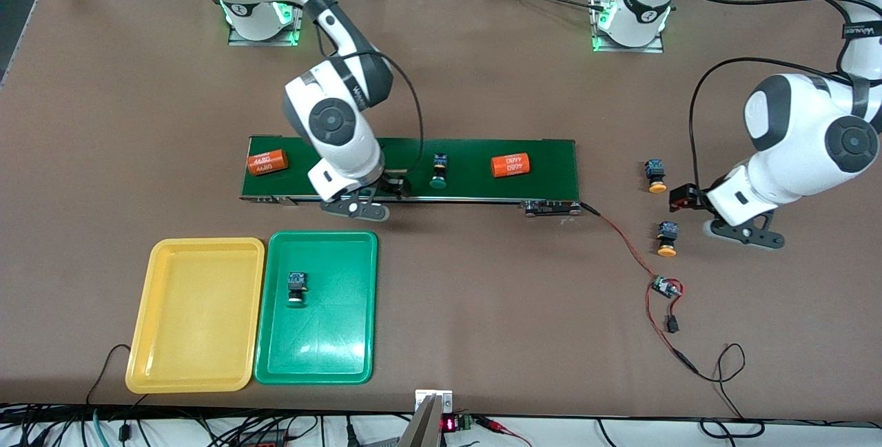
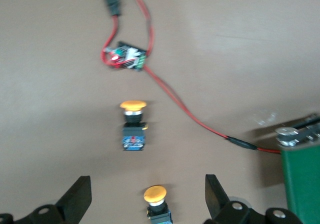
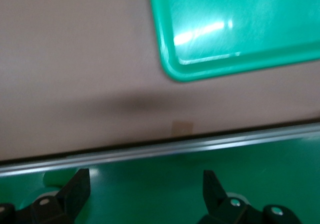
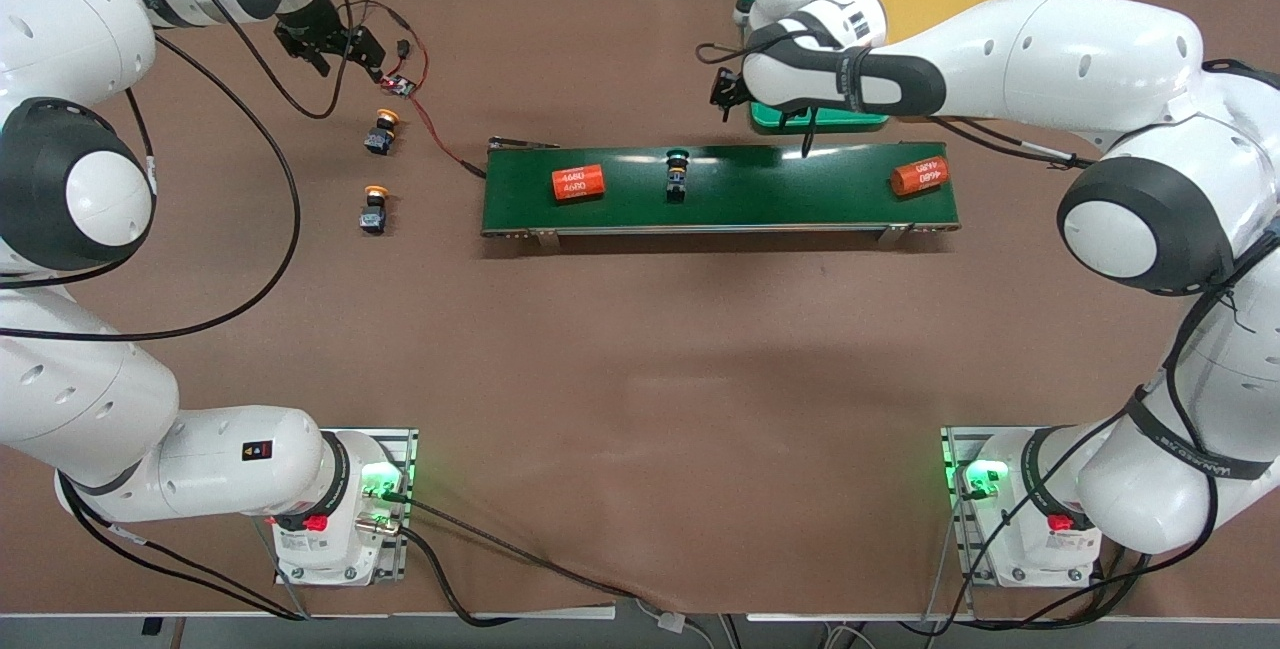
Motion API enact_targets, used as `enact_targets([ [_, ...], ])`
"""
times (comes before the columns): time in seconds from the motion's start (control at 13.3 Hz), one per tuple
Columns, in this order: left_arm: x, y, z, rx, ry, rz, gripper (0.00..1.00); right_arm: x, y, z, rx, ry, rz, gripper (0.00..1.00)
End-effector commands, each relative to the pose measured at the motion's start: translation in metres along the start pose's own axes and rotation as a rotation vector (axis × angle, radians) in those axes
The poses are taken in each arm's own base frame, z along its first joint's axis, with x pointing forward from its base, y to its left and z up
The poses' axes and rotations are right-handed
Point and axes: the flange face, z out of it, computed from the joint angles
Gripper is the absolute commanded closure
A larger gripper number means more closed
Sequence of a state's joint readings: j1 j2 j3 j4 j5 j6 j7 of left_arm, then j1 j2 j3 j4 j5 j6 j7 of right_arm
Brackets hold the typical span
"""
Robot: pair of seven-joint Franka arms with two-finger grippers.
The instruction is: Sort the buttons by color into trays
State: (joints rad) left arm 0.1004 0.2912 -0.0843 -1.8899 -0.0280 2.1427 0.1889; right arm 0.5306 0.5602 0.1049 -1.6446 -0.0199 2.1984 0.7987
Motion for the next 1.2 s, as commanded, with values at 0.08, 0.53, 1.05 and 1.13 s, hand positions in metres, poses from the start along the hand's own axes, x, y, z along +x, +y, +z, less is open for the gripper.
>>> enact_targets([
  [0.08, 0.008, -0.014, 0.030, -0.015, -0.022, -0.061, 0.00, -0.020, -0.015, 0.009, -0.013, -0.013, 0.051, 0.00],
  [0.53, 0.017, -0.038, 0.131, -0.005, -0.014, -0.091, 0.00, -0.029, -0.025, 0.009, -0.010, -0.016, -0.091, 0.00],
  [1.05, 0.016, -0.030, 0.170, -0.009, -0.031, -0.084, 0.00, -0.033, -0.027, 0.010, -0.018, -0.027, -0.121, 0.00],
  [1.13, 0.016, -0.030, 0.170, -0.009, -0.030, -0.087, 0.00, -0.034, -0.026, 0.011, -0.027, -0.035, -0.118, 0.00],
])
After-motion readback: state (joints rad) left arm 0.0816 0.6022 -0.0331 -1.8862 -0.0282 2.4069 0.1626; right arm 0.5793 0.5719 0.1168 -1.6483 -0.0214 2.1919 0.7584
